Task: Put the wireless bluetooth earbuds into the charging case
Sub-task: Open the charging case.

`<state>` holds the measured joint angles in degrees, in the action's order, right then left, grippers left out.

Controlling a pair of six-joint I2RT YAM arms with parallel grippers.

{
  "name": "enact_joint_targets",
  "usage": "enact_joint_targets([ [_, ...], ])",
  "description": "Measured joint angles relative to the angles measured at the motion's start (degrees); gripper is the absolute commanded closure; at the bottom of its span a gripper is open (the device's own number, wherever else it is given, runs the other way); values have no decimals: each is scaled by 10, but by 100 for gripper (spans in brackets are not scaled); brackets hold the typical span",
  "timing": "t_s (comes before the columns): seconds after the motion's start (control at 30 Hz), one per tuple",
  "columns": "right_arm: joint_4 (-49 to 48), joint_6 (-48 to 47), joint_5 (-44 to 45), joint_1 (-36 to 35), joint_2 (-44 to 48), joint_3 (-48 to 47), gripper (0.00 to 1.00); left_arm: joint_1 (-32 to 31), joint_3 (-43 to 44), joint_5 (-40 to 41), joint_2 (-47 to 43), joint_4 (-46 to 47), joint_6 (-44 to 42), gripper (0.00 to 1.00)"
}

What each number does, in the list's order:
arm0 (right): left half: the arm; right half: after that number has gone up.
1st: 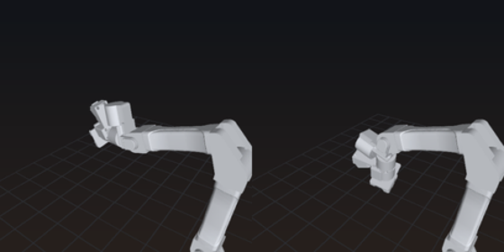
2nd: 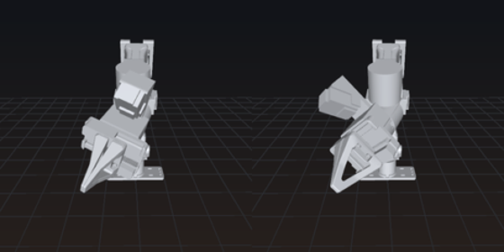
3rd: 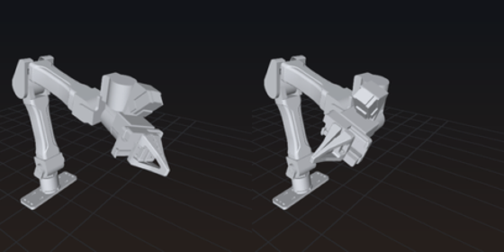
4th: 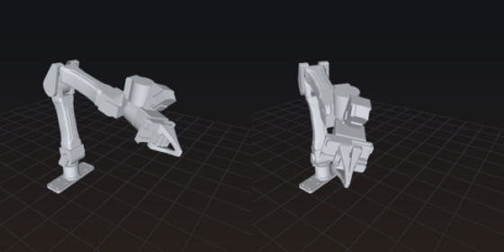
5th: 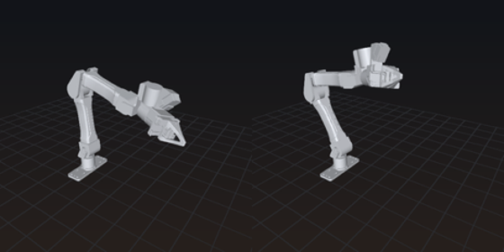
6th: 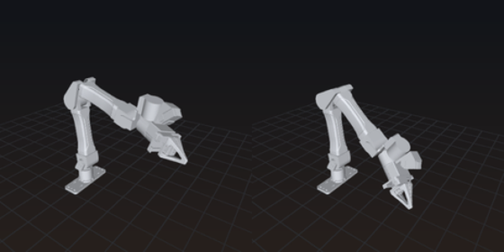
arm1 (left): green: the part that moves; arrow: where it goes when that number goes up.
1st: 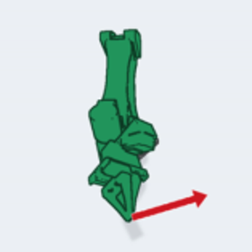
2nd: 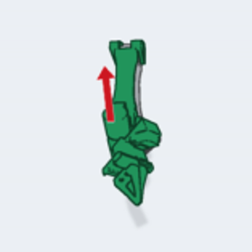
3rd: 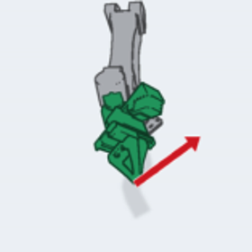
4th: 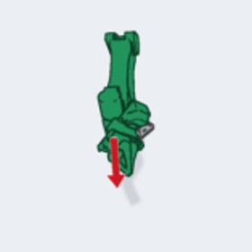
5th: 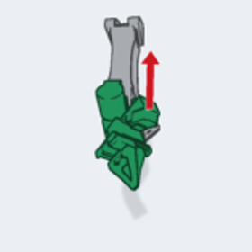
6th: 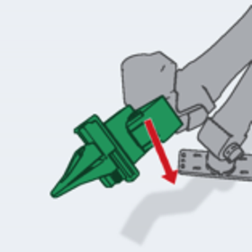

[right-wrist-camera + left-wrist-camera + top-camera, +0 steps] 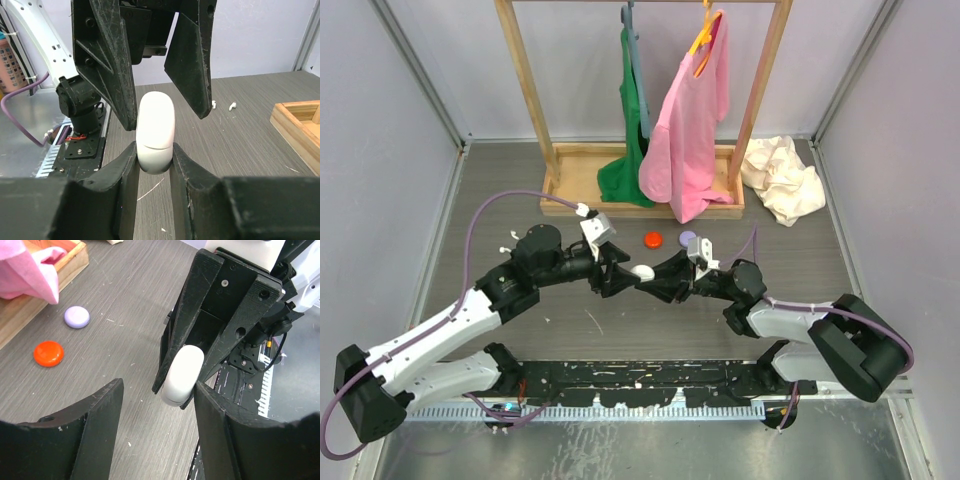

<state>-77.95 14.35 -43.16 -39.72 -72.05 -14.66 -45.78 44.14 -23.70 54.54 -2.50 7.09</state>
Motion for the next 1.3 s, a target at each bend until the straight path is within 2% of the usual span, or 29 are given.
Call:
enact_joint_targets([
  [0.63,0,-28,-4,-22,-19,5,89,0,19,71,-12,-24,16,33],
  [0.93,0,-37,10,-22,-20,9,90,0,19,95,-14,-25,22,17],
  [1.13,0,-52,65,-22,-30,22,91,0,19,172,-24,-50,39,9],
  [1.3,-5,-63,94,-22,-65,25,91,0,19,276,-26,-90,61,3],
])
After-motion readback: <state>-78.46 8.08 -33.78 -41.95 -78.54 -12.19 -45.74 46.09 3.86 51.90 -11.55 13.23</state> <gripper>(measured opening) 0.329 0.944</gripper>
